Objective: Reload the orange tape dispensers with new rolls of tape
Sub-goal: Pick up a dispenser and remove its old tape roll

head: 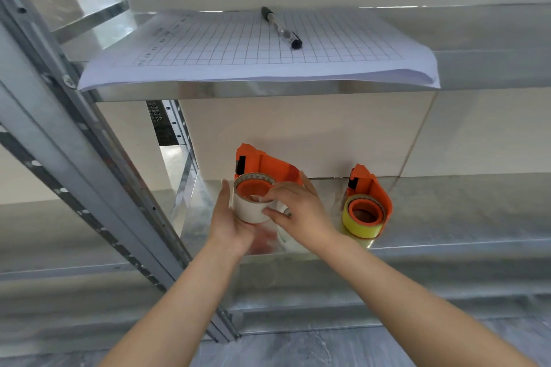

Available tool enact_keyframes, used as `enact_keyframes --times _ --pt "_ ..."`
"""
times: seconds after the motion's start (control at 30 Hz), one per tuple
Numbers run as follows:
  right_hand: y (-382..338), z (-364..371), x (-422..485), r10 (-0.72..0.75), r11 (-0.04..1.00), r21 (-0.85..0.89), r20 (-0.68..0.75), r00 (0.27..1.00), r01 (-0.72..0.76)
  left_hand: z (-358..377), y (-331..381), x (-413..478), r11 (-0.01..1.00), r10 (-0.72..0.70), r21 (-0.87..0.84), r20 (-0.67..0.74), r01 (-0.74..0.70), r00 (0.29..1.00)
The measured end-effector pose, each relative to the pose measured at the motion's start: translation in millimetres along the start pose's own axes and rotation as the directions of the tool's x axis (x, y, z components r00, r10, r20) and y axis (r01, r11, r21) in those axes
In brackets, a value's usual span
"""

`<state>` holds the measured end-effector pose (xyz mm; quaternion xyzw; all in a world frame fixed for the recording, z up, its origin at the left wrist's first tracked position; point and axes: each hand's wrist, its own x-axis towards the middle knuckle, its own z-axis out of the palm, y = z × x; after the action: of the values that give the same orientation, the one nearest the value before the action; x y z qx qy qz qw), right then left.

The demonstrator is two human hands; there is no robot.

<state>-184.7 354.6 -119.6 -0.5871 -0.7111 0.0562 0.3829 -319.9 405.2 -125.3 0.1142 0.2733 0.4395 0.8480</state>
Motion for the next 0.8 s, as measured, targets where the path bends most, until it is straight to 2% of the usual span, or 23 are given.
enact_keyframes --times 0.23,0.5,0.67,0.8 --pt "6 -5 -6 0.013 0.996 0.092 0.049 0.999 -0.017 10 -4 2 0.997 -0.05 -0.054 -0.013 0.049 0.999" --pt "8 -29 -3 0.111 0.964 0.25 -0.087 0.99 -0.086 23 -11 10 0.991 -0.104 -0.095 -0.095 0.095 0.99" --pt "17 -45 5 0.187 0.945 0.294 -0.132 0.973 -0.142 20 0 15 0.975 -0.003 -0.217 -0.175 -0.036 0.985" --pt "40 -46 15 0.234 0.951 0.248 -0.196 0.952 -0.183 12 12 13 0.983 0.086 -0.134 -0.257 -0.123 0.963"
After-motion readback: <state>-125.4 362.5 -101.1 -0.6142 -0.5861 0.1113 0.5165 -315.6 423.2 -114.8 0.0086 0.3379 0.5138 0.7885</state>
